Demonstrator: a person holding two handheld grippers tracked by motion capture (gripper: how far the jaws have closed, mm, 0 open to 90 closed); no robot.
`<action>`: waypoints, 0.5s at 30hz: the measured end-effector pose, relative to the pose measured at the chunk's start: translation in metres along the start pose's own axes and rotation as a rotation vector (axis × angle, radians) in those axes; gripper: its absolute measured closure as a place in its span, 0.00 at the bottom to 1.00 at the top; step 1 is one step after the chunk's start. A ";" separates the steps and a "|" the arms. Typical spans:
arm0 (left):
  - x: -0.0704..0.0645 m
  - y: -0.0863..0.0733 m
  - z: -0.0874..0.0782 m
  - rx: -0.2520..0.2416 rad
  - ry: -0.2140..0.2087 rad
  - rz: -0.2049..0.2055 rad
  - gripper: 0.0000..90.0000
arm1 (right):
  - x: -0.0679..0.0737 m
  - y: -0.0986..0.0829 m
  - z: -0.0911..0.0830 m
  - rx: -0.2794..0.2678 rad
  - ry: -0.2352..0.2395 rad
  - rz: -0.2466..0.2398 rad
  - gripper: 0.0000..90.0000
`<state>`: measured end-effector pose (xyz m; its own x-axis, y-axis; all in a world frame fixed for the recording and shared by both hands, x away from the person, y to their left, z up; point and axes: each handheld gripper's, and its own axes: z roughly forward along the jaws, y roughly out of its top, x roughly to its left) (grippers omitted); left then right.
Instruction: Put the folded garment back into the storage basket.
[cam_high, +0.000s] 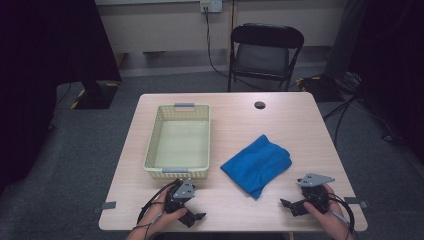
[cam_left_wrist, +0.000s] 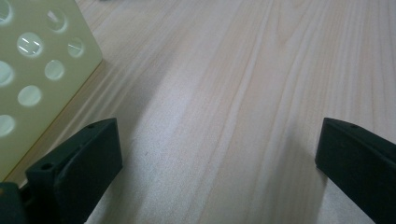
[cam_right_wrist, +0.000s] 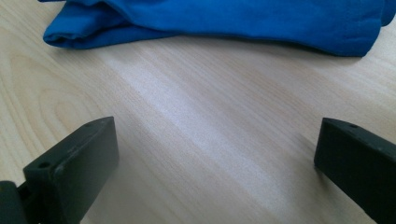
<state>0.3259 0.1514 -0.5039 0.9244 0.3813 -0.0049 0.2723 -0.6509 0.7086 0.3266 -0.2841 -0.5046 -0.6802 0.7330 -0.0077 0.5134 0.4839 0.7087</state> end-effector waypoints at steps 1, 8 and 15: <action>0.000 0.000 0.000 0.000 0.000 0.000 0.00 | 0.000 0.000 0.000 0.000 0.000 0.000 0.00; 0.000 0.001 0.001 -0.002 0.010 -0.012 0.00 | 0.000 0.000 0.000 0.000 0.000 0.000 0.00; -0.002 0.005 0.002 0.019 0.021 -0.020 0.00 | 0.000 0.000 0.000 0.000 0.000 0.000 0.00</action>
<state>0.3261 0.1457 -0.5018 0.9130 0.4079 -0.0037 0.2957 -0.6557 0.6947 0.3266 -0.2842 -0.5046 -0.6802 0.7330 -0.0077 0.5134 0.4839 0.7087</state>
